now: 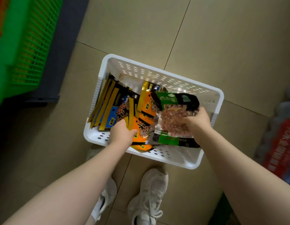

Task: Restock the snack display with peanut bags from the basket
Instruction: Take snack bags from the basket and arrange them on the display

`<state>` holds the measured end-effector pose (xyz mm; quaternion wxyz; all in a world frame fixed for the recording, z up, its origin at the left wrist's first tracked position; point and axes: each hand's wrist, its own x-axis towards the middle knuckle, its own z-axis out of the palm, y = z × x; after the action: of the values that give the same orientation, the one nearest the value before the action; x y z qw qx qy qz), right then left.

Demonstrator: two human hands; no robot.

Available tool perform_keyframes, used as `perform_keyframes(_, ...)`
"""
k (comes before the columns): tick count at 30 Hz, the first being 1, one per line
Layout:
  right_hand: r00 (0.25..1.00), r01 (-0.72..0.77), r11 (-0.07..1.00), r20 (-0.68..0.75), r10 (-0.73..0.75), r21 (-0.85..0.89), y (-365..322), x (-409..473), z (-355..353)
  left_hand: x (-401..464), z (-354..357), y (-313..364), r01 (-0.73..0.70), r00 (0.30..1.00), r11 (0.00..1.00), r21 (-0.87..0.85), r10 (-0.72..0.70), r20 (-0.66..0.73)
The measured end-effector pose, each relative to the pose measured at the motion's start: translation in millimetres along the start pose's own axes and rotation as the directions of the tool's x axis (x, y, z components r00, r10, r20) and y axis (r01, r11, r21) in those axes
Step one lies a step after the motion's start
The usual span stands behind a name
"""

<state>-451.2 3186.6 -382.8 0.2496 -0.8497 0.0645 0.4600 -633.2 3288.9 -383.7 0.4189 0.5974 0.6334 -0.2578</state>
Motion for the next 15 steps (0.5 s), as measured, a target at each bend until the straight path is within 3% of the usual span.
perform_keyframes(3,0.989,0.105,0.994,0.106,-0.100,-0.042,-1,-11,-1,-9,1,-1,-0.137,0.989,0.988,0.077,0.141,-0.047)
perform_keyframes(5,0.974,0.171,0.984,0.157,-0.162,-0.047,-5,-21,4,-22,-4,0,-0.268,0.958,0.929,0.256,0.285,-0.033)
perform_keyframes(8,0.967,0.215,0.975,0.149,-0.205,-0.054,-19,-43,3,-50,-27,-2,-0.375,0.914,0.849,0.372,0.406,-0.005)
perform_keyframes(10,0.963,0.220,0.974,0.169,-0.209,-0.046,-36,-66,-11,-73,-59,-4,-0.377,0.913,0.847,0.375,0.408,-0.003)
perform_keyframes(15,0.890,0.194,0.980,0.411,-0.197,0.050,-114,-164,-71,-158,-171,-8,-0.319,0.919,0.841,0.437,0.388,-0.076)
